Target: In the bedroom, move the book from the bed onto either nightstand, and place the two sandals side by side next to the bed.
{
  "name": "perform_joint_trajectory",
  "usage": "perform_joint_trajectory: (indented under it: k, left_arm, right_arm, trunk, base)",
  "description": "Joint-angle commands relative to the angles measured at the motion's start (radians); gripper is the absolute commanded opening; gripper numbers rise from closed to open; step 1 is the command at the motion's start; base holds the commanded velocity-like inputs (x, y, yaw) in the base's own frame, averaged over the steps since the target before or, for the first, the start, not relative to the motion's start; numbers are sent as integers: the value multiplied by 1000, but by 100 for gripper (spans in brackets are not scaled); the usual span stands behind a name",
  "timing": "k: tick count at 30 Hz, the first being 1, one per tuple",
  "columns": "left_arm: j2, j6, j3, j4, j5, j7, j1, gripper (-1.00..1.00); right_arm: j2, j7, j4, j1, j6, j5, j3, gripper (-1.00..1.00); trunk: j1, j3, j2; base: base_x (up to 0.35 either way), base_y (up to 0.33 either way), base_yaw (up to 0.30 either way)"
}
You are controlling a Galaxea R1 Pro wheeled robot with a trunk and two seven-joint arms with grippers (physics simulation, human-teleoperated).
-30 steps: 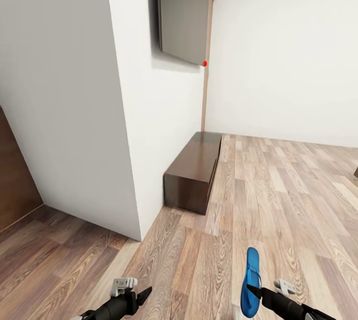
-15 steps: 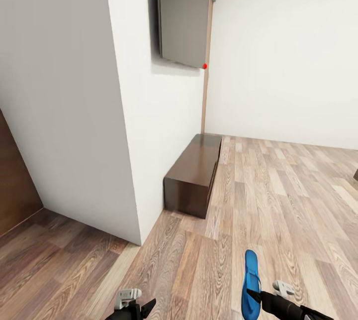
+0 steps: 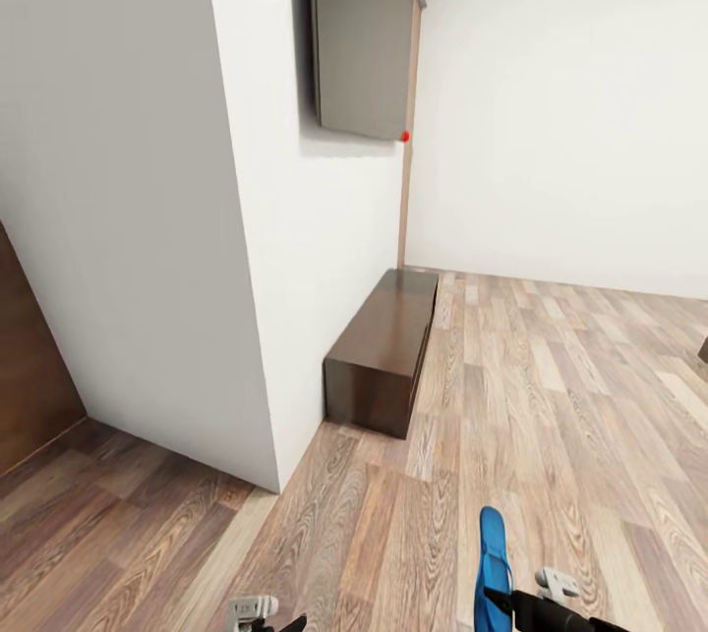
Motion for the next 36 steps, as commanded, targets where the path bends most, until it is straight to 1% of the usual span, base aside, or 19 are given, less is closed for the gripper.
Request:
perform_joint_trajectory:
  k: [1,5,7,9,10,12,14,16,18,20,22,27,33,36]
  left_arm:
    - [-1,-9,-1,13,7,-2,0,100]
    - [-2,-44,0,38,-10,0,0,100]
    - [-2,-48,0,45,-13,1,0,100]
    - [-4,-52,-1,65,-17,1,0,100]
    - [-5,-52,-1,67,-17,1,0,100]
    - [-6,-51,-1,71,-18,1,0,100]
    - [-9,-51,-1,73,-20,1,0,100]
    - [-8,-51,-3,74,-26,1,0,100]
    - [-3,-52,-4,75,-48,0,0,100]
    - [14,-53,-4,75,-64,-2,0,100]
    - [22,-53,-5,76,-70,-3,0,100]
    - [27,-54,-9,105,-77,-2,0,100]
    - [25,-59,-11,133,-78,0,0,100]
    - [24,-70,-11,137,-78,1,0,100]
  right_arm:
    - [1,3,3,0,10,-10,-2,-100]
    - [2,2,17,0,10,-8,0,-100]
    - [3,-2,23,0,10,-8,0,-100]
    - [28,-69,52,0,10,-3,1,-100]
    - [35,-84,55,0,9,0,1,-100]
    - [57,-132,63,0,-3,25,1,-100]
    - [65,-147,65,0,-22,43,0,-100]
    - [66,-151,66,0,-25,46,0,-100]
    - [68,-155,66,0,-29,50,1,-100]
    - [68,-156,67,0,-31,51,0,-100]
    - [68,-155,68,0,-33,52,0,-100]
    - [68,-155,75,0,-36,50,-1,-100]
    - [68,-156,137,0,-59,44,-2,-100]
    - [68,-156,141,0,-60,43,-2,-100]
  trunk:
    - [-4,2,7]
    - [-19,15,35]
    - [-27,21,49]
    - [-35,27,63]
    - [-39,30,70]
    - [-46,37,84]
    - [-54,43,98]
    - [-62,49,112]
    - [-69,55,126]
    - [-77,62,140]
    - [-85,68,154]
    - [-104,84,189]
    - [-127,102,231]
    - [-138,112,252]
  base:
    - [0,0,0]
    - [0,0,0]
    - [0,0,0]
    - [0,0,0]
    - [0,0,0]
    - [0,0,0]
    - [0,0,0]
    - [0,0,0]
    - [0,0,0]
    - [0,0,0]
    - [0,0,0]
    - [0,0,0]
    - [0,0,0]
    - [0,0,0]
